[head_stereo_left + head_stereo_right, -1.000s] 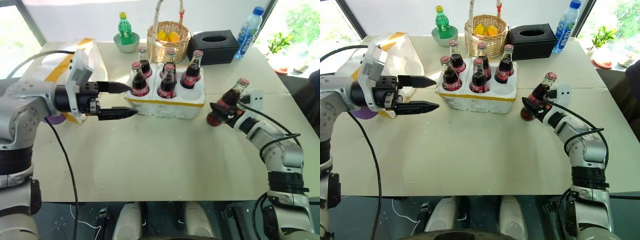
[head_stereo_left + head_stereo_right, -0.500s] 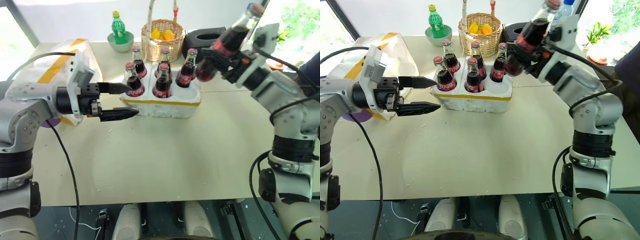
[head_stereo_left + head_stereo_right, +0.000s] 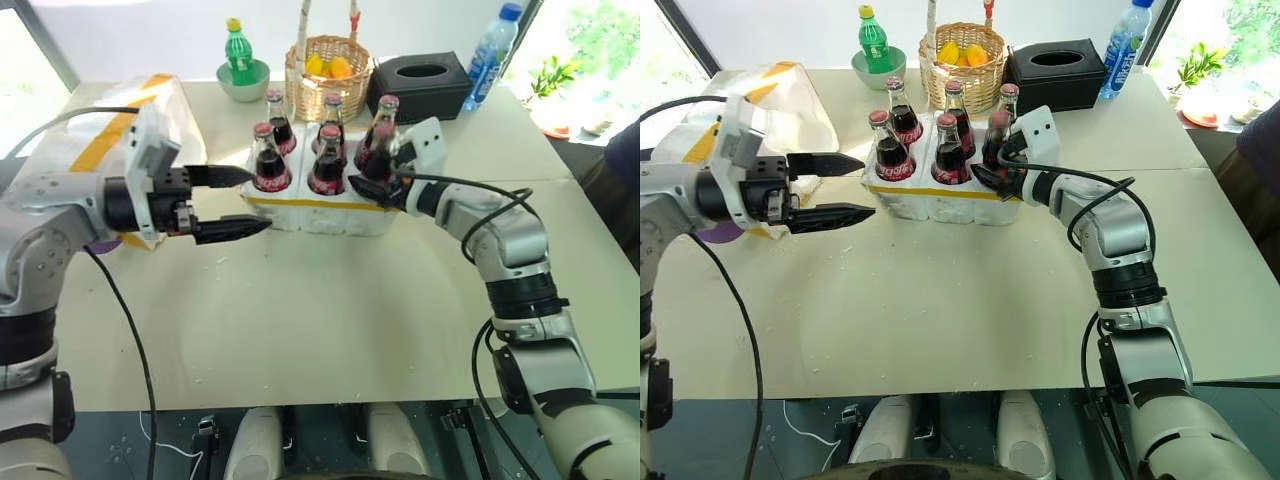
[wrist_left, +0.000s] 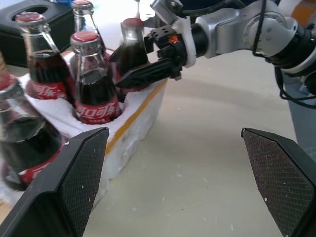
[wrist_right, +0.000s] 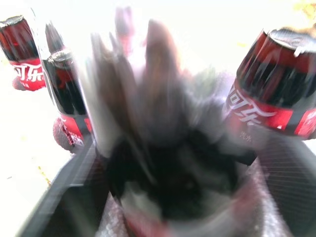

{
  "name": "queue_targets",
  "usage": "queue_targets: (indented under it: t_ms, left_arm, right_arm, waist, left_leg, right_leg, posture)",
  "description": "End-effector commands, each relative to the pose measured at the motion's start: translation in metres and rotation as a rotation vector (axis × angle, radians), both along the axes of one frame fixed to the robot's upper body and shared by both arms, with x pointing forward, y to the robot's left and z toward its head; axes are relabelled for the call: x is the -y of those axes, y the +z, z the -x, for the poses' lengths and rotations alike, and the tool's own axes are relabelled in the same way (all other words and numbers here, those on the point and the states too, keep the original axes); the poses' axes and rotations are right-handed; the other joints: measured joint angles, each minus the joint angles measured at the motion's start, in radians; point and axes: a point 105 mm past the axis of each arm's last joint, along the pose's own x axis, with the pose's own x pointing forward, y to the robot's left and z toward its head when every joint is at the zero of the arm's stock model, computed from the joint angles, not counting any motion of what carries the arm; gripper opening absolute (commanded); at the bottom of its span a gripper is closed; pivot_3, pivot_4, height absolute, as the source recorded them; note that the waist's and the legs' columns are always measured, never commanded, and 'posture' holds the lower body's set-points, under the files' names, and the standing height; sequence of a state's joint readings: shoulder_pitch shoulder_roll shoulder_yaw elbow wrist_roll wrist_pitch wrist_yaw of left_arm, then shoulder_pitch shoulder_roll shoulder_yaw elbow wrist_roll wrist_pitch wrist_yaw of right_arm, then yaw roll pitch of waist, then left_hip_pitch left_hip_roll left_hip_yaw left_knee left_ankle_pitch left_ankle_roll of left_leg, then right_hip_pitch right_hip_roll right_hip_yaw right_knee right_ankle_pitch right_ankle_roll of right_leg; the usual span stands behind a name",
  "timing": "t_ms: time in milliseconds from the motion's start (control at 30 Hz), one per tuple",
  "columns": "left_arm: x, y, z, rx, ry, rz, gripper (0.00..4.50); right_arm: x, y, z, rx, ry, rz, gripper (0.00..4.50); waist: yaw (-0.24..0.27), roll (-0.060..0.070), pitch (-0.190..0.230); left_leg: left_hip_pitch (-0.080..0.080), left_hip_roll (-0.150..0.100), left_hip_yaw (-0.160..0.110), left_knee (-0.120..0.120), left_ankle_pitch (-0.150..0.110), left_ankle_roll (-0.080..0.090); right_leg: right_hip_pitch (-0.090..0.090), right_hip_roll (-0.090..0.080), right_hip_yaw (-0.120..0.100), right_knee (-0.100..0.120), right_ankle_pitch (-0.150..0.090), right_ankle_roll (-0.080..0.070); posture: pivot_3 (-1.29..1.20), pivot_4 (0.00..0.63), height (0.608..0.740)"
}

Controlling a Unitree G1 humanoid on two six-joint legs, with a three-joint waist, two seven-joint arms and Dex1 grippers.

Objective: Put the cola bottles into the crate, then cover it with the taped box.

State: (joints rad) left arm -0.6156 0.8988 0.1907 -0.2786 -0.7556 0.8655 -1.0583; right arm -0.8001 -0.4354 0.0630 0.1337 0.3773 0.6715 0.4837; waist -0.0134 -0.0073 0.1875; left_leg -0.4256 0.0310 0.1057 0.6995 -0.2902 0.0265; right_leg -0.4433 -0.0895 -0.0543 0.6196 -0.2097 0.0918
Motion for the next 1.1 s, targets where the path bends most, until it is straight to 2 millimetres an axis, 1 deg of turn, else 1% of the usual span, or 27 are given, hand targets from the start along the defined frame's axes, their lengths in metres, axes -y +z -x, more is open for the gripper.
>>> queue_targets:
  t_ms: [33,133,233,333,400,467,533,600,700,733,800,833,900,1000,1100]
  left_arm:
    - [-0.014,0.019,0.005,0.088,0.074,0.007,4.50]
    - [-0.035,0.035,0.001,0.146,0.243,0.029,4.50]
    - [-0.059,0.043,0.010,0.154,0.393,-0.023,4.50]
    - [-0.083,0.045,0.018,0.133,0.567,-0.086,4.50]
    - [-0.106,0.041,0.021,0.071,0.751,-0.151,4.50]
    - [-0.127,0.039,0.025,0.025,0.906,-0.179,4.50]
    - [-0.143,0.041,0.027,0.009,1.015,-0.168,4.50]
    - [-0.156,0.038,0.029,-0.031,1.092,-0.177,4.50]
    - [-0.174,0.016,0.032,-0.161,1.175,-0.244,4.50]
    - [-0.174,0.010,0.031,-0.169,1.159,-0.270,4.50]
    - [-0.181,-0.008,0.029,-0.259,1.165,-0.311,4.50]
    - [-0.184,-0.014,0.028,-0.288,1.173,-0.322,4.50]
    - [-0.190,-0.023,0.020,-0.328,1.166,-0.331,4.50]
    - [-0.190,-0.036,0.006,-0.365,1.113,-0.349,4.50]
    - [-0.188,-0.048,-0.015,-0.389,1.047,-0.371,4.50]
  right_arm:
    - [0.007,0.038,0.008,0.090,0.024,-0.014,4.46]
    - [0.023,0.064,0.020,0.120,0.046,-0.010,4.46]
    - [0.047,0.094,0.034,0.155,0.061,0.018,4.46]
    - [0.069,0.118,0.047,0.173,0.072,0.060,4.46]
    - [0.084,0.129,0.057,0.161,0.096,0.097,4.46]
    - [0.090,0.136,0.066,0.159,0.124,0.135,4.46]
    - [0.089,0.139,0.073,0.157,0.173,0.161,4.46]
    - [0.085,0.140,0.079,0.152,0.228,0.173,4.46]
    - [0.076,0.138,0.086,0.148,0.320,0.191,4.46]
    - [0.073,0.136,0.088,0.144,0.352,0.194,4.46]
    - [0.067,0.135,0.091,0.143,0.395,0.188,4.46]
    - [0.065,0.135,0.091,0.144,0.404,0.185,4.46]
    - [0.061,0.134,0.095,0.143,0.434,0.175,4.46]
    - [0.054,0.133,0.105,0.152,0.498,0.180,4.46]
    - [0.051,0.134,0.115,0.157,0.540,0.176,4.46]
  waist:
    - [-0.001,0.000,0.000]
    - [0.003,0.000,0.000]
    - [0.000,0.000,0.000]
    - [0.000,0.000,0.000]
    - [0.001,0.000,0.000]
    - [0.001,0.000,0.000]
    - [0.000,0.000,0.000]
    - [-0.001,0.000,0.000]
    - [-0.004,0.000,0.000]
    - [-0.004,0.000,0.000]
    - [-0.003,0.000,0.001]
    - [0.000,0.000,0.001]
    - [0.003,0.000,0.001]
    - [0.005,0.000,0.000]
    - [0.007,-0.001,0.000]
  left_leg:
    - [0.000,0.000,0.000,0.000,0.000,0.000]
    - [0.000,0.001,-0.001,0.000,0.000,0.000]
    - [0.000,0.001,-0.001,0.000,0.000,0.000]
    - [0.000,0.001,-0.001,-0.001,0.000,0.000]
    - [0.000,0.001,-0.001,-0.001,0.000,0.000]
    - [0.001,0.001,-0.001,-0.001,0.000,0.000]
    - [0.002,0.001,0.000,-0.001,0.000,0.000]
    - [0.002,0.001,0.000,-0.001,0.000,0.000]
    - [0.002,0.001,0.000,-0.001,0.000,0.000]
    - [0.002,0.001,0.001,-0.001,0.000,-0.001]
    - [0.002,0.001,0.001,-0.002,0.000,-0.001]
    - [0.002,0.001,0.001,-0.002,0.000,-0.001]
    - [0.001,0.001,0.001,-0.002,0.000,-0.002]
    - [0.001,0.001,0.001,-0.002,0.000,-0.002]
    - [0.001,0.000,0.001,-0.002,0.000,-0.002]
  right_leg:
    - [0.000,0.000,0.000,0.000,0.000,0.000]
    - [0.000,0.000,0.000,0.000,0.000,0.000]
    - [0.000,0.000,0.000,0.000,0.000,0.000]
    - [0.000,0.000,0.000,-0.004,0.000,0.000]
    - [0.000,0.000,0.000,-0.004,0.000,0.000]
    - [0.000,0.000,0.000,-0.004,0.000,0.000]
    - [0.001,-0.001,0.000,-0.003,0.000,0.000]
    - [0.000,0.000,0.000,-0.003,0.000,0.000]
    - [0.000,0.000,0.000,-0.002,0.000,0.000]
    - [0.000,0.000,0.000,-0.002,0.000,0.000]
    - [-0.001,0.000,0.000,-0.002,0.000,-0.001]
    - [-0.001,0.000,0.000,-0.003,0.000,-0.001]
    - [-0.001,-0.001,0.000,-0.002,0.000,-0.001]
    - [-0.001,-0.003,-0.001,-0.002,0.000,-0.001]
    - [-0.001,-0.004,-0.001,-0.002,0.000,-0.001]
  posture:
    - [0.00,0.150,0.740]
    - [0.00,0.150,0.740]
    - [0.00,0.150,0.740]
    - [0.00,0.150,0.740]
    - [0.00,0.150,0.740]
    - [0.00,0.150,0.740]
    - [0.00,0.150,0.740]
    - [0.00,0.150,0.740]
    - [0.00,0.150,0.740]
    - [0.00,0.150,0.740]
    - [0.00,0.150,0.740]
    - [0.00,0.150,0.740]
    - [0.00,0.150,0.740]
    - [0.00,0.150,0.740]
    - [0.00,0.150,0.740]
